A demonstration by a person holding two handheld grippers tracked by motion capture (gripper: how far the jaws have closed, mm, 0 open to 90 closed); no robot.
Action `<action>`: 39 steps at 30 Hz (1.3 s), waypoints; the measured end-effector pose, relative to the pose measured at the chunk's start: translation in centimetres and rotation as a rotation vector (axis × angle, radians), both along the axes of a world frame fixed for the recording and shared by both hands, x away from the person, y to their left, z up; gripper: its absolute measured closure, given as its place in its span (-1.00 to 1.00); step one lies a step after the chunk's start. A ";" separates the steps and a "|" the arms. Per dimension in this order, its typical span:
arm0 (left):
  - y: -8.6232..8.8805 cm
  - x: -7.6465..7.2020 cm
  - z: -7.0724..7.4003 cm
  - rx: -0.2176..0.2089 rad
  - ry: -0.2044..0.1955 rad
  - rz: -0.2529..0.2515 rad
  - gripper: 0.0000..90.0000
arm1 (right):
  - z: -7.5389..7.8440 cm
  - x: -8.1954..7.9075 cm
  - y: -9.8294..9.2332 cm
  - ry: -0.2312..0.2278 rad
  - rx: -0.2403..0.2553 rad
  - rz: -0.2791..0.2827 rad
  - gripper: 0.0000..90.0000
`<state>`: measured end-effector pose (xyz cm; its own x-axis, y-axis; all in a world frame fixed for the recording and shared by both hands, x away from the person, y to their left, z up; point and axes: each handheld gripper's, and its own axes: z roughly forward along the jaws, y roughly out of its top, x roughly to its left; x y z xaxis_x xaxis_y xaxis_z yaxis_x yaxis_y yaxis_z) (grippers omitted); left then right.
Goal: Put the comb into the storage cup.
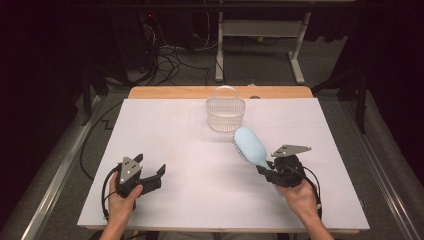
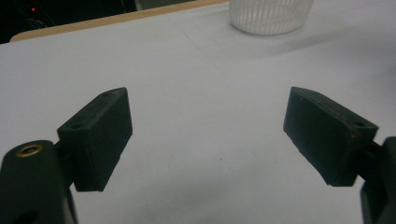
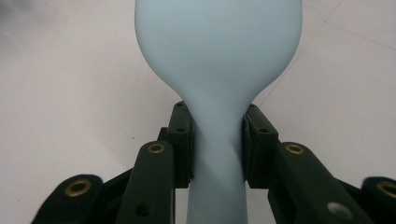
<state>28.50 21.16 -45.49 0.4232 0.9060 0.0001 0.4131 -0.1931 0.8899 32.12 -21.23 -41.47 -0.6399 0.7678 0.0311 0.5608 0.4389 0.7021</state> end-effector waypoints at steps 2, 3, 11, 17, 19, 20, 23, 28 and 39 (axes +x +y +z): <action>-0.3 0.1 0.1 -0.003 -0.003 -0.005 -0.64 | 0.0 -0.1 0.1 0.002 0.005 0.001 0.56; -0.4 0.1 0.2 -0.004 -0.005 -0.011 -0.64 | -0.1 -0.2 0.1 0.004 0.008 -0.002 0.56; -1.7 0.2 0.5 -0.001 -0.005 -0.049 -0.64 | -0.1 -0.7 0.8 0.001 0.016 0.024 0.56; -2.8 0.3 1.0 -0.017 0.000 -0.089 -0.61 | 0.1 -1.2 1.5 -0.008 0.022 0.045 0.56; -3.2 0.4 1.1 -0.020 0.006 -0.104 -0.60 | 0.1 -1.3 1.7 -0.011 0.024 0.052 0.56; -3.4 0.4 1.1 -0.023 0.008 -0.109 -0.60 | 0.2 -1.3 1.8 -0.011 0.022 0.057 0.56; -4.0 0.5 1.2 -0.028 0.016 -0.132 -0.60 | 0.1 -1.3 2.0 -0.008 0.023 0.059 0.56; -5.1 0.5 1.3 -0.024 0.030 -0.165 -0.59 | 0.2 -1.3 2.3 -0.016 0.025 0.073 0.56; -7.8 1.0 1.7 -0.057 0.034 -0.234 -0.58 | 0.3 -1.5 2.5 -0.025 0.032 0.087 0.56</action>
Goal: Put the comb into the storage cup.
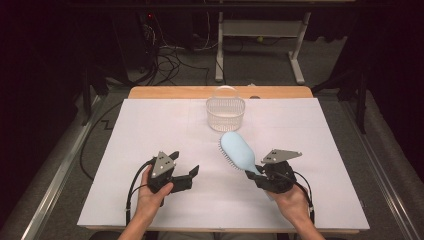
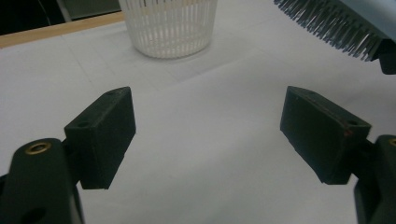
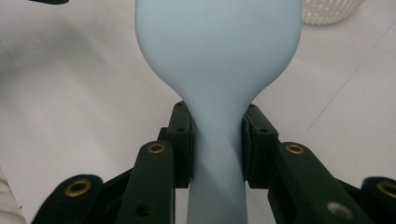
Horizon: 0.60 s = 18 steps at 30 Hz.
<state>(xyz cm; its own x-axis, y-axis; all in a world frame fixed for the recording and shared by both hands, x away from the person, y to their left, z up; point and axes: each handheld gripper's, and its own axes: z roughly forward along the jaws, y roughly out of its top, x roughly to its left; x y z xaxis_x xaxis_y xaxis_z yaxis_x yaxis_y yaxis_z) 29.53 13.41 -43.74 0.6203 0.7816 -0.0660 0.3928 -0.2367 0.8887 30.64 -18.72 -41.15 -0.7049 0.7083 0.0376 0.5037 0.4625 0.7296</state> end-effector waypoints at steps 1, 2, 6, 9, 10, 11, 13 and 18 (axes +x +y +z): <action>-0.2 0.1 0.0 -0.001 0.000 -0.006 -0.58 | 0.0 0.0 0.0 0.000 0.001 0.000 0.56; -0.5 0.1 0.1 -0.001 0.001 -0.013 -0.58 | 0.0 0.0 0.1 -0.001 0.003 -0.001 0.56; -1.3 0.3 0.3 0.001 0.001 -0.036 -0.58 | 0.0 0.1 0.2 -0.004 0.005 0.005 0.56; -1.9 0.5 0.4 -0.005 0.002 -0.049 -0.56 | 0.0 0.1 0.5 -0.005 0.005 0.009 0.56; -2.1 0.5 0.4 -0.009 0.004 -0.054 -0.56 | 0.0 0.1 0.5 -0.006 0.002 0.015 0.56; -2.4 0.6 0.4 -0.008 0.006 -0.060 -0.55 | 0.0 0.1 0.7 -0.010 0.002 0.018 0.56; -2.8 0.7 0.5 -0.011 0.010 -0.071 -0.55 | 0.0 0.1 0.8 -0.010 0.002 0.022 0.56; -3.7 0.8 0.6 -0.015 0.011 -0.108 -0.54 | -0.1 0.1 1.0 -0.016 0.005 0.028 0.56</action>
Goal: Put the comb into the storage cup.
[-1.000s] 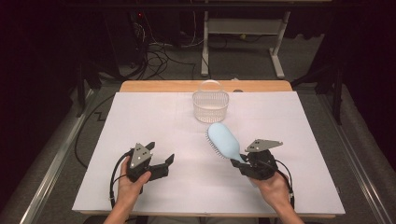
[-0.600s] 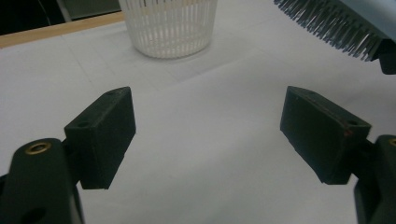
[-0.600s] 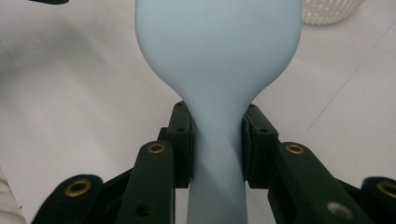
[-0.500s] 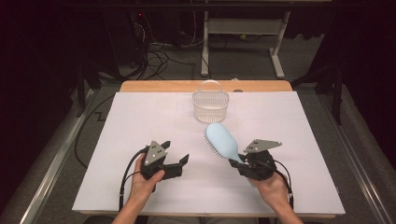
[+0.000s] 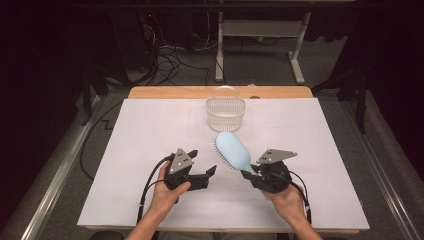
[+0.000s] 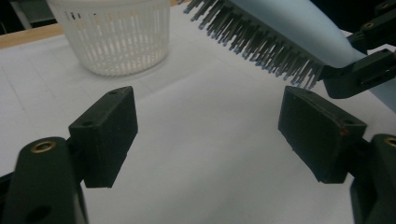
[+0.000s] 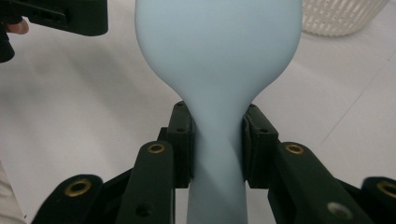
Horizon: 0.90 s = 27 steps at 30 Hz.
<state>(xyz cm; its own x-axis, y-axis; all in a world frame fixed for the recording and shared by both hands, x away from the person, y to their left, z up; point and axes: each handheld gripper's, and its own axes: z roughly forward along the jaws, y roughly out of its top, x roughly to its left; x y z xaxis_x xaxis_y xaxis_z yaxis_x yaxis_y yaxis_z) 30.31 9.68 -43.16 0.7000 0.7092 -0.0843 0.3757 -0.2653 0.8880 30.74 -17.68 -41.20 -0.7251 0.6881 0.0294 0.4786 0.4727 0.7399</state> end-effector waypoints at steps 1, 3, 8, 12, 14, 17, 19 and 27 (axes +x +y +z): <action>-0.1 0.0 0.0 -0.001 0.003 -0.006 -0.54 | 0.0 0.0 0.0 0.001 -0.001 0.001 0.56; -0.4 0.1 0.1 0.002 0.004 -0.016 -0.54 | 0.0 0.0 0.2 -0.001 0.000 0.002 0.56; -0.8 0.2 0.2 -0.008 0.004 -0.037 -0.53 | -0.1 0.1 0.5 -0.006 0.002 0.009 0.56; -1.0 0.2 0.2 -0.014 0.014 -0.039 -0.53 | -0.1 0.0 0.7 -0.009 0.002 0.016 0.56; -1.0 0.3 0.1 -0.019 0.016 -0.040 -0.53 | -0.1 0.0 0.9 -0.009 0.000 0.018 0.56; -1.1 0.3 0.2 -0.029 0.020 -0.043 -0.53 | -0.1 0.0 1.1 -0.013 -0.001 0.023 0.56; -1.2 0.3 0.2 -0.028 0.016 -0.046 -0.53 | -0.1 0.0 1.2 -0.010 -0.001 0.024 0.56; -1.5 0.2 0.2 -0.050 0.029 -0.064 -0.54 | -0.2 0.1 1.3 -0.017 0.000 0.026 0.56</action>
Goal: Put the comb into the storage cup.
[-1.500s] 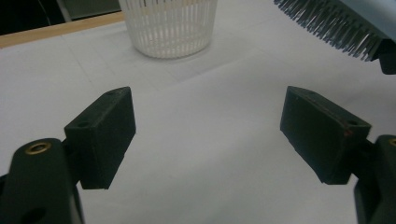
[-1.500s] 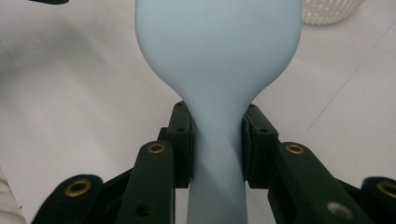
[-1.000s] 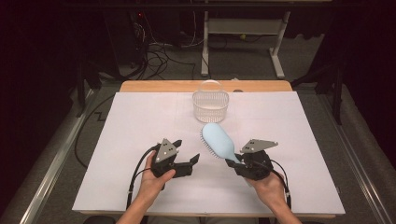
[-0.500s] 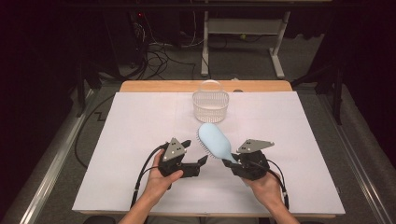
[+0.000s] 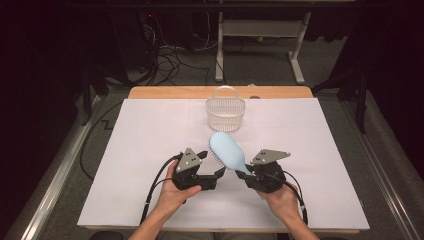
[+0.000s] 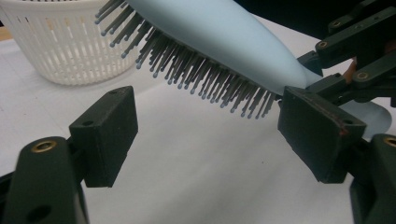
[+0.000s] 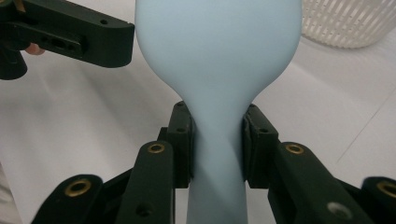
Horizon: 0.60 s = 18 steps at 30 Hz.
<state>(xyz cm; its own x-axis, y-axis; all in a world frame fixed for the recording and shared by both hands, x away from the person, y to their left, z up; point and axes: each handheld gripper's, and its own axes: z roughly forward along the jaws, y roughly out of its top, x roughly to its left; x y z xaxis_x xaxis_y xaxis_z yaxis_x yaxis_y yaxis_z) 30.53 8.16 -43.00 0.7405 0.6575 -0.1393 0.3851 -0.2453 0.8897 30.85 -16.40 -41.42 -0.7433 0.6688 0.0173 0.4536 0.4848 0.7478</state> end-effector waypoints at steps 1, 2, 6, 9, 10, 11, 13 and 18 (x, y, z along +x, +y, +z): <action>0.0 0.0 0.0 -0.004 0.001 -0.002 -0.54 | 0.0 0.0 0.1 0.000 0.000 0.000 0.56; -0.1 0.0 0.0 -0.007 0.002 -0.005 -0.54 | 0.0 0.0 0.1 0.001 -0.003 0.001 0.56; -0.2 0.0 0.1 -0.018 0.008 -0.013 -0.55 | -0.1 0.0 0.3 -0.005 -0.005 0.010 0.56; -0.3 0.1 0.1 -0.023 0.011 -0.017 -0.57 | -0.1 -0.1 0.4 -0.007 -0.003 0.011 0.56; -0.3 0.1 0.1 -0.025 0.014 -0.018 -0.58 | -0.1 -0.1 0.5 -0.011 -0.004 0.014 0.56; -0.3 0.1 0.1 -0.027 0.015 -0.019 -0.59 | -0.1 -0.1 0.5 -0.009 -0.006 0.014 0.56; -0.4 0.1 0.1 -0.026 0.018 -0.021 -0.61 | -0.1 -0.2 0.6 -0.016 -0.005 0.017 0.56; -0.6 0.2 0.2 -0.029 0.026 -0.025 -0.65 | -0.2 -0.3 1.0 -0.021 -0.003 0.025 0.56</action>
<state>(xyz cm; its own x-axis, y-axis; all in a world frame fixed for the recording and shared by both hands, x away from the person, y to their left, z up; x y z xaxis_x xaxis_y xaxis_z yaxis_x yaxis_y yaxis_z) 30.73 7.59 -42.84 0.7525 0.6341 -0.1779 0.4027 -0.2294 0.8861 30.54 -15.37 -41.62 -0.7599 0.6501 -0.0005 0.4256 0.4980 0.7556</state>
